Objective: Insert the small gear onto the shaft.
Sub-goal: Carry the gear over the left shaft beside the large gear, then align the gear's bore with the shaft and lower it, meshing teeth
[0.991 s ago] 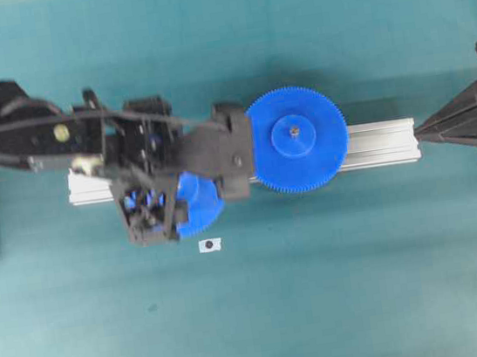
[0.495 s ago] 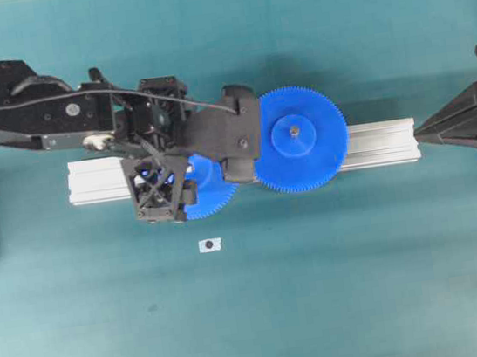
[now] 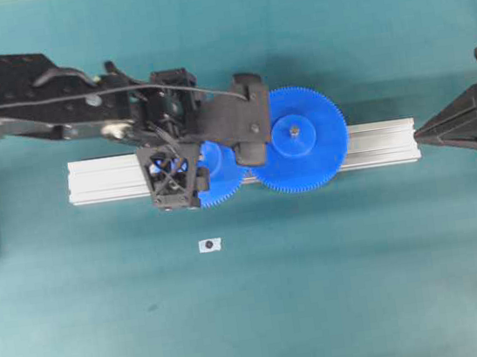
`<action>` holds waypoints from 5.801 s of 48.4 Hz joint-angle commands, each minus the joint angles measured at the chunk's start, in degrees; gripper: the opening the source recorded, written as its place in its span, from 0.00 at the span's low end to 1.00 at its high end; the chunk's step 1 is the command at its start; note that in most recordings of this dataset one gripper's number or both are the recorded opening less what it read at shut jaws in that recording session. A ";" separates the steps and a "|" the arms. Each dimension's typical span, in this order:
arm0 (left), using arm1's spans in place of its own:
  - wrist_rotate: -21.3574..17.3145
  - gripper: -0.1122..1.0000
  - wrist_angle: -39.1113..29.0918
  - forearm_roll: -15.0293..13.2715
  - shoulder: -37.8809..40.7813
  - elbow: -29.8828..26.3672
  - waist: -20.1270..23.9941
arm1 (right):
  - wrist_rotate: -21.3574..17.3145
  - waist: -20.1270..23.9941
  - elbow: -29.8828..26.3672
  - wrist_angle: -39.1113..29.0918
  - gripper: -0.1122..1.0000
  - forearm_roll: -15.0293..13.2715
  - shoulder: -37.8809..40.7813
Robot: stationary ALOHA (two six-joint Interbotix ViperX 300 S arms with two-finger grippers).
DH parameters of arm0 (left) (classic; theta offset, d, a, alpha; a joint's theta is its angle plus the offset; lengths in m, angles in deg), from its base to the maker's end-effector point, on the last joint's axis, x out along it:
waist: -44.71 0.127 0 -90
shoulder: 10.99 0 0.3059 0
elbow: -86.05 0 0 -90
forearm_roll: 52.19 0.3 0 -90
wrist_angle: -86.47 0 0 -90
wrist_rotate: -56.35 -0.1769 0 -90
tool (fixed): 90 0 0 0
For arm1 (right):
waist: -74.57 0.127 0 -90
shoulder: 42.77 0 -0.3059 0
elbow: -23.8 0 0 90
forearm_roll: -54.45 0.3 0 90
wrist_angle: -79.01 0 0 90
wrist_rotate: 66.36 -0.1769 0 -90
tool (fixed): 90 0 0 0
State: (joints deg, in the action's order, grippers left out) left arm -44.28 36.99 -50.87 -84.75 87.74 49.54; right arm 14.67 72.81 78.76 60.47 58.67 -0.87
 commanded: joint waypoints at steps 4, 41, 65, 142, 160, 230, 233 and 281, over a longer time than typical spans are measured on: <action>0.09 0.74 0.26 0.26 0.26 -1.32 0.18 | -0.35 -0.09 -0.53 0.44 0.11 0.00 0.26; 0.62 0.75 -0.79 0.26 -0.26 1.05 1.67 | -0.53 -0.09 -0.88 0.53 0.11 0.00 0.18; 0.97 0.75 -1.23 0.26 -1.76 1.93 2.72 | -0.53 -0.09 -1.41 1.32 0.11 0.00 0.18; 7.03 0.76 -0.18 0.18 1.67 -0.97 -0.26 | -2.02 -0.09 -0.79 1.32 0.11 0.09 -1.14; 7.82 0.77 -0.70 0.18 0.44 0.88 -0.35 | -2.02 -0.09 -1.05 1.32 0.11 0.18 -1.14; 7.47 0.80 -0.09 0.26 0.62 -1.49 -0.09 | -2.02 -0.09 -0.62 1.32 0.11 0.18 -1.14; 7.47 0.84 0.00 0.18 0.79 -1.67 -0.09 | -2.02 -0.09 -0.62 1.32 0.11 0.18 -1.05; 7.29 0.88 -2.72 0.18 -5.27 -5.98 0.53 | -4.13 -0.09 -0.53 1.32 0.11 0.18 -1.14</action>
State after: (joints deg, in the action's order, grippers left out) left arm -37.07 34.61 -50.87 -86.42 82.73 49.63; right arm 10.89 72.81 78.84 61.26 58.84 -2.27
